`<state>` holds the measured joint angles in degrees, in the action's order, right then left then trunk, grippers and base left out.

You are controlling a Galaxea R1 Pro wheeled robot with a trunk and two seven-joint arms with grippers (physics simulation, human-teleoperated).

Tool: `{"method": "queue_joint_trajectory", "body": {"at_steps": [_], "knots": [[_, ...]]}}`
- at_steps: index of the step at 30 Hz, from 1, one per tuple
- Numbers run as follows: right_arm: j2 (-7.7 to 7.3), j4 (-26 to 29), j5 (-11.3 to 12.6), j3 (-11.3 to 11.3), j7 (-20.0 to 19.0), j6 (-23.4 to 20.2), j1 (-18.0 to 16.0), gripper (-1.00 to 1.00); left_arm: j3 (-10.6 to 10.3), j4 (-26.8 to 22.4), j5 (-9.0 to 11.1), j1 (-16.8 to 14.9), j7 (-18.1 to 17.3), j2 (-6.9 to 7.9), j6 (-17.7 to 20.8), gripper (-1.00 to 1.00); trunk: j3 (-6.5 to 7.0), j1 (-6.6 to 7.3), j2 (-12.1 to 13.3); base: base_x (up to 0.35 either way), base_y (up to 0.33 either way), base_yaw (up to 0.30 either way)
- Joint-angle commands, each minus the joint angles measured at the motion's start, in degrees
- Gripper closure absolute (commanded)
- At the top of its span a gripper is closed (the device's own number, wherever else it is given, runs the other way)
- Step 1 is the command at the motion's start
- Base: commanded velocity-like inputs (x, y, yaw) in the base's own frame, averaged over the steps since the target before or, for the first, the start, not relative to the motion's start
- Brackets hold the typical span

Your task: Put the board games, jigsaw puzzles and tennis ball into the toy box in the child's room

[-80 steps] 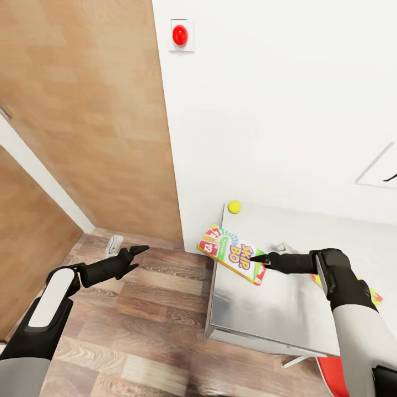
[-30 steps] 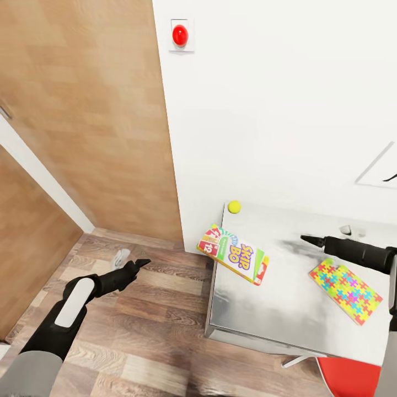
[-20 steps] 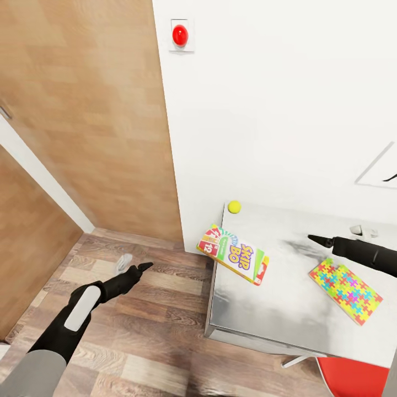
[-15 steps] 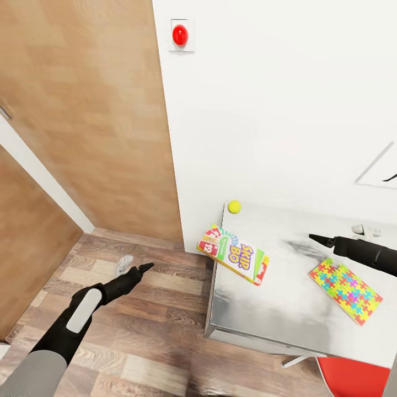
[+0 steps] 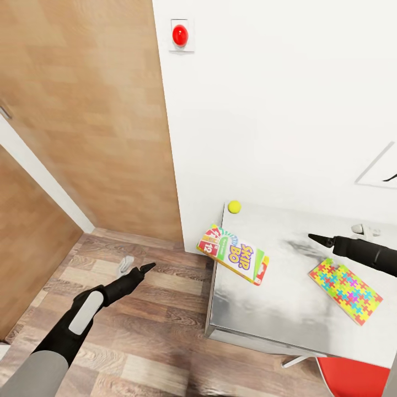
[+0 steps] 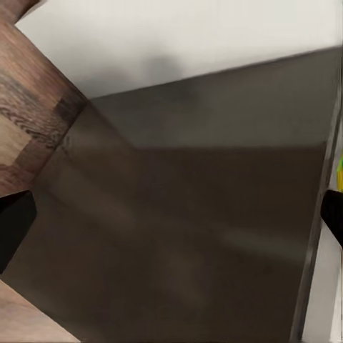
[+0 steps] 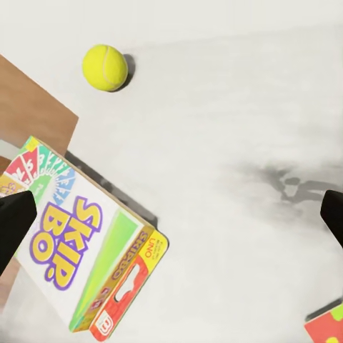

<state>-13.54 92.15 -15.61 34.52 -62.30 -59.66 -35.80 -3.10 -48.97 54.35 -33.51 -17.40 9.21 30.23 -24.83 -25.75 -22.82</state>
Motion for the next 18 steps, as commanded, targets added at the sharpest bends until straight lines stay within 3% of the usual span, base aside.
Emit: {"method": "queue_joint_trajectory", "body": {"at_steps": [1,7,18], "knots": [[0.0,0.05,-0.56,0.06,-0.59,-0.34,-0.07,-1.0,-0.1,-0.01,0.32,-0.03,0.0,0.05,0.2,-1.0,-0.09,-0.03,-0.1,0.0,0.0,0.0],[0.11,0.15,-0.56,0.04,-0.52,-0.34,-0.05,-1.0,-0.13,0.05,0.24,0.0,-1.83,-0.02,0.03,-1.0,-0.09,-0.03,-0.1,0.0,0.0,0.0],[0.29,0.21,-0.8,-0.11,-0.41,-0.34,0.0,-1.0,-0.2,-0.06,0.23,0.15,-9.42,-0.09,-0.06,-1.0,-0.09,-0.03,-0.1,0.0,0.0,0.0]]}}
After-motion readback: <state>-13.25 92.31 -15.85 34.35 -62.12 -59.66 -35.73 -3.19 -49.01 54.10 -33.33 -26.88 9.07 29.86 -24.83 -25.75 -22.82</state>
